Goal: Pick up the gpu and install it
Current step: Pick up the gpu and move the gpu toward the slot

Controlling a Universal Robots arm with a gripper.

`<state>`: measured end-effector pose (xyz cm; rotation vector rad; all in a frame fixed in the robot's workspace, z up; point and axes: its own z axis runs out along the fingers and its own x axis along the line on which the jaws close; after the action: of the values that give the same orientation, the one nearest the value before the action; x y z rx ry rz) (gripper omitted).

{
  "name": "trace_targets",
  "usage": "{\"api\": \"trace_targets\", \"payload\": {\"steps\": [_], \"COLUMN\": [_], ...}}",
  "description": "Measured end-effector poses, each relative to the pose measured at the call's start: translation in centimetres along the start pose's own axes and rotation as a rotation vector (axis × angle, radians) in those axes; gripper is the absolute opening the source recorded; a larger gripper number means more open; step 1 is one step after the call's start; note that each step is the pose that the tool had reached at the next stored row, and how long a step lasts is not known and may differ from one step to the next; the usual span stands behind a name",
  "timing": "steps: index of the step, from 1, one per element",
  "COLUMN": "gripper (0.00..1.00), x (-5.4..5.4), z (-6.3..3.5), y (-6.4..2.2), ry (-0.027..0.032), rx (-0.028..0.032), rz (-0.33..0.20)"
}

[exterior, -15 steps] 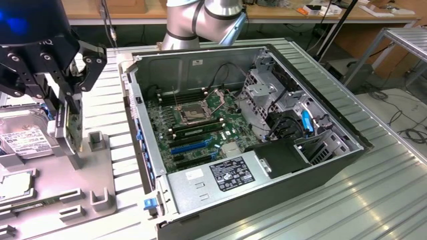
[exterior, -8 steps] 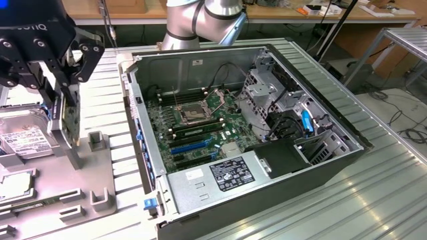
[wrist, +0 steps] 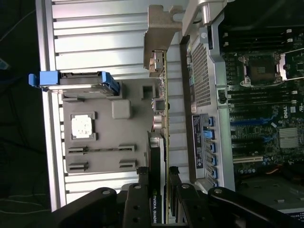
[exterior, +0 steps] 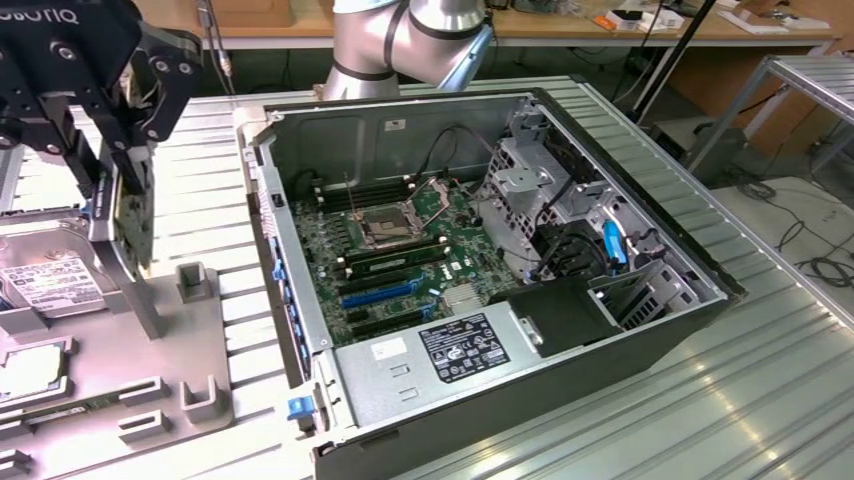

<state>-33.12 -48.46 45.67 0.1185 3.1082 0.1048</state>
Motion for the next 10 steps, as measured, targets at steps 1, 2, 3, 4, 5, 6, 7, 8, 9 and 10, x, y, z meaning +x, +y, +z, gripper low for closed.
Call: {"api": "trace_targets", "payload": {"steps": [1,2,3,4,5,6,7,8,9,10], "gripper": [0.27,0.27,0.27,0.27,0.27,0.27,0.27,0.27,0.27,0.27], "x": [0.0,-0.01,-0.01,-0.01,-0.01,-0.01,-0.01,-0.01,-0.01,-0.01], "z": [-0.11,-0.25,-0.34,-0.37,-0.37,-0.37,-0.37,-0.38,-0.38,-0.37], "y": [0.01,0.02,0.03,0.03,0.03,0.03,0.03,0.03,0.03,0.03], "ry": [0.0,0.0,0.0,0.0,-0.0001,-0.0001,0.0,0.0001,0.0001,0.0001], "rx": [0.0,0.0,0.0,0.0001,0.0,-0.0002,-0.0002,-0.0002,-0.0004,-0.0005], "rz": [0.0,0.0,0.0,0.0,0.0,0.0,0.0,0.0,0.0,0.0]}}
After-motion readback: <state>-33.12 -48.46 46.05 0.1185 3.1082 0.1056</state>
